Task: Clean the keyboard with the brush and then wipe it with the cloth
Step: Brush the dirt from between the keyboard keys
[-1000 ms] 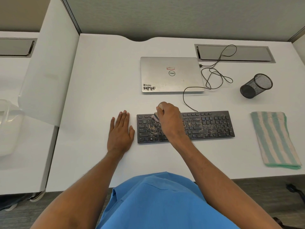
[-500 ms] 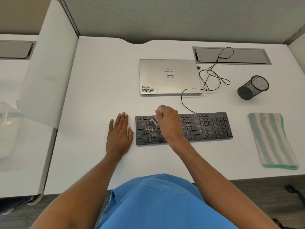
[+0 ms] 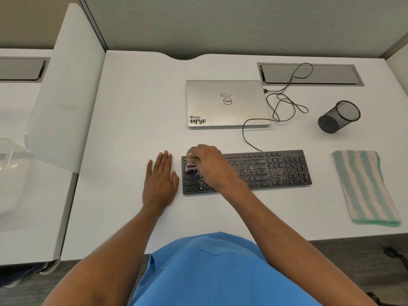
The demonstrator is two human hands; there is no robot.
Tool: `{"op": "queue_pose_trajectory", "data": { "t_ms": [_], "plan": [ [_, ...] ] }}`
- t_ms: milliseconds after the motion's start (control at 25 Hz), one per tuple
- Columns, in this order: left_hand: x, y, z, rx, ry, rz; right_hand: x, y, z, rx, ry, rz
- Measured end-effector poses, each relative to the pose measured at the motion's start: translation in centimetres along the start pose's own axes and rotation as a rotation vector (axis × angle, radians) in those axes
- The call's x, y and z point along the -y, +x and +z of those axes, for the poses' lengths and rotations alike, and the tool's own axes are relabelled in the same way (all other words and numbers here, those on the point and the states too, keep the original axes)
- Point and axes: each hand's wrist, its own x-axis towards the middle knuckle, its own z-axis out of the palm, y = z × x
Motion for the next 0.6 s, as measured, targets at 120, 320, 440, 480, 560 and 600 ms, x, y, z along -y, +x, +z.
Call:
{"op": "queue_pose_trajectory", "data": {
  "t_ms": [120, 320, 440, 480, 560, 600],
  "plan": [
    [0.0, 0.0, 0.0, 0.001, 0.000, 0.002, -1.3, -0.2, -0.3, 0.004, -0.073, 0.032],
    [0.0, 0.1, 0.1, -0.005, 0.007, 0.000, -3.2, 0.2, -1.0, -0.066, -0.133, 0.120],
    [0.1, 0.1, 0.1, 0.001, 0.009, -0.001, -1.1, 0.6, -0.4, -0.039, -0.056, 0.057],
    [0.0, 0.0, 0.1, 0.002, 0.011, -0.001, -0.5, 0.7, 0.1, -0.024, -0.050, 0.043],
    [0.0, 0.0, 0.0, 0.004, 0.014, 0.001, -0.4, 0.8, 0.9, -0.003, -0.068, 0.021],
    [0.0, 0.0, 0.0, 0.005, 0.013, 0.002, -0.9, 0.8, 1.1, 0.007, -0.076, 0.034]
  ]
}}
